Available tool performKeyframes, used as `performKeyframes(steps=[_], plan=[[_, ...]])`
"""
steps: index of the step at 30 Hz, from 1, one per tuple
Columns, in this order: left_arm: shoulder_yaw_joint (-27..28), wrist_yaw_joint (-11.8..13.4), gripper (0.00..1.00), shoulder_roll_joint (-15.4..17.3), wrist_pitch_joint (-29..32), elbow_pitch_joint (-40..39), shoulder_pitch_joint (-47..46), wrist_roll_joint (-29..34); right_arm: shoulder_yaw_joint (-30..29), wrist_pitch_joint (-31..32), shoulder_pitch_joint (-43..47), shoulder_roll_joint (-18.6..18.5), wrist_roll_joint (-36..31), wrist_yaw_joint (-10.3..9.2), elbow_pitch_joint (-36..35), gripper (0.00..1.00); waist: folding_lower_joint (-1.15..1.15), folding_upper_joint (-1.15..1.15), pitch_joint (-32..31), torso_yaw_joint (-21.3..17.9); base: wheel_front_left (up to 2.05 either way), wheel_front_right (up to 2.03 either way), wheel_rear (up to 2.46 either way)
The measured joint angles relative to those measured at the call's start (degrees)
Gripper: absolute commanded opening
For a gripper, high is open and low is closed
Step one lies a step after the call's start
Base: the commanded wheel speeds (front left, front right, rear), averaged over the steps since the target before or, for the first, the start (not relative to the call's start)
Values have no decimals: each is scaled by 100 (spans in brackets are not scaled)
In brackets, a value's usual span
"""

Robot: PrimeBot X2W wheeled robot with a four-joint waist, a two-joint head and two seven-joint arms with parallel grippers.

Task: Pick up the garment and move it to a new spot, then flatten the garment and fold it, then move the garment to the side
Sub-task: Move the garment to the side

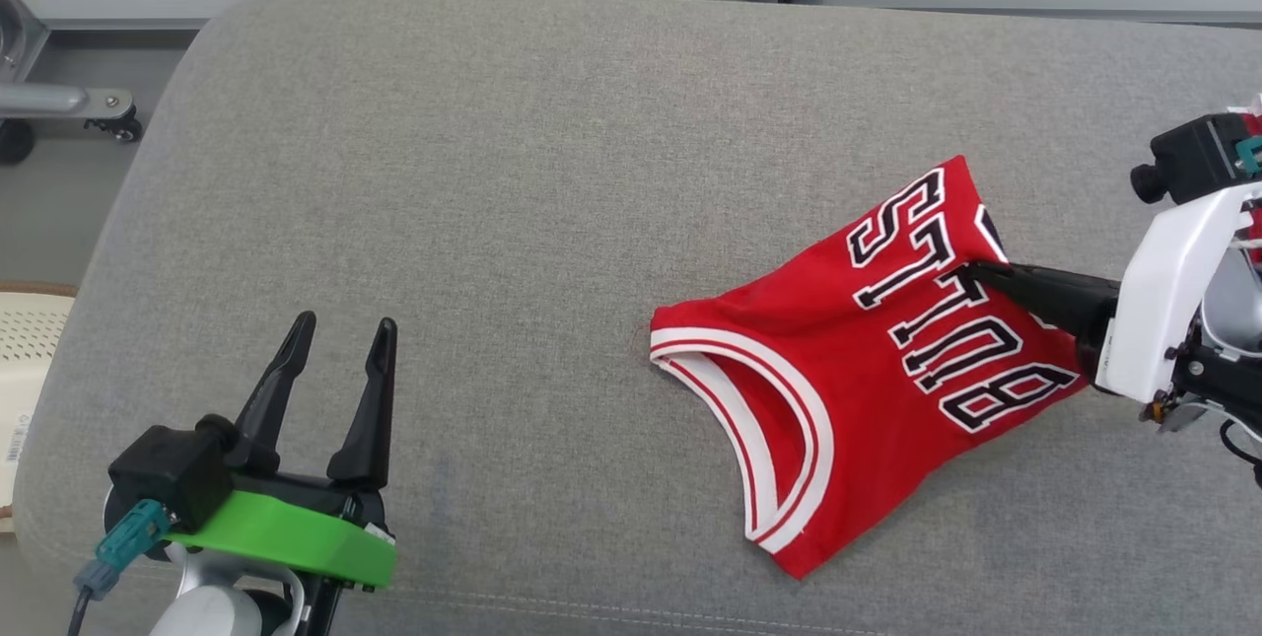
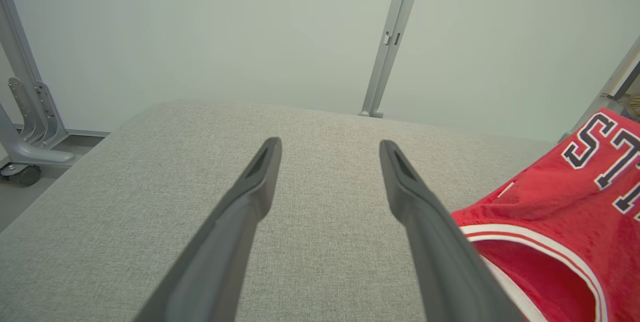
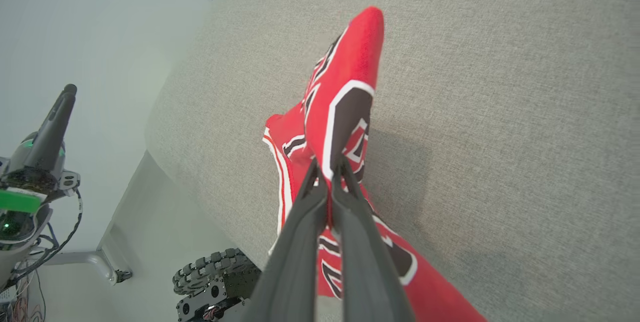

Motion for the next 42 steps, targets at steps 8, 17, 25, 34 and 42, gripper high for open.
performKeyframes(steps=[8, 17, 25, 34, 42], plan=[[-15, -14, 100, 134, 3, -157, -1, 19, -403, 69, 6, -305, -11, -350, 325, 0, 0, 0, 265, -54, 0, 0, 0], [32, -14, 100, 312, 111, -428, -131, 145, -1079, -20, -347, -754, -232, -464, 642, 0, 0, 0, 779, -194, 0, 0, 0], [-42, -34, 100, 313, 203, -620, -509, 277, -1496, -180, -865, -965, -499, -485, 1072, 0, 0, 0, 1234, -374, 0, 0, 0], [-122, -65, 100, 243, 204, -760, -736, 339, -1837, -447, -1378, -1173, -861, -522, 1512, 0, 0, 0, 1560, -391, 0, 0, 0], [-68, 25, 100, 219, 204, -858, -739, 412, -1927, -653, -1830, -1150, -1000, -523, 1795, 0, 0, 0, 1756, -404, 0, 0, 0]])
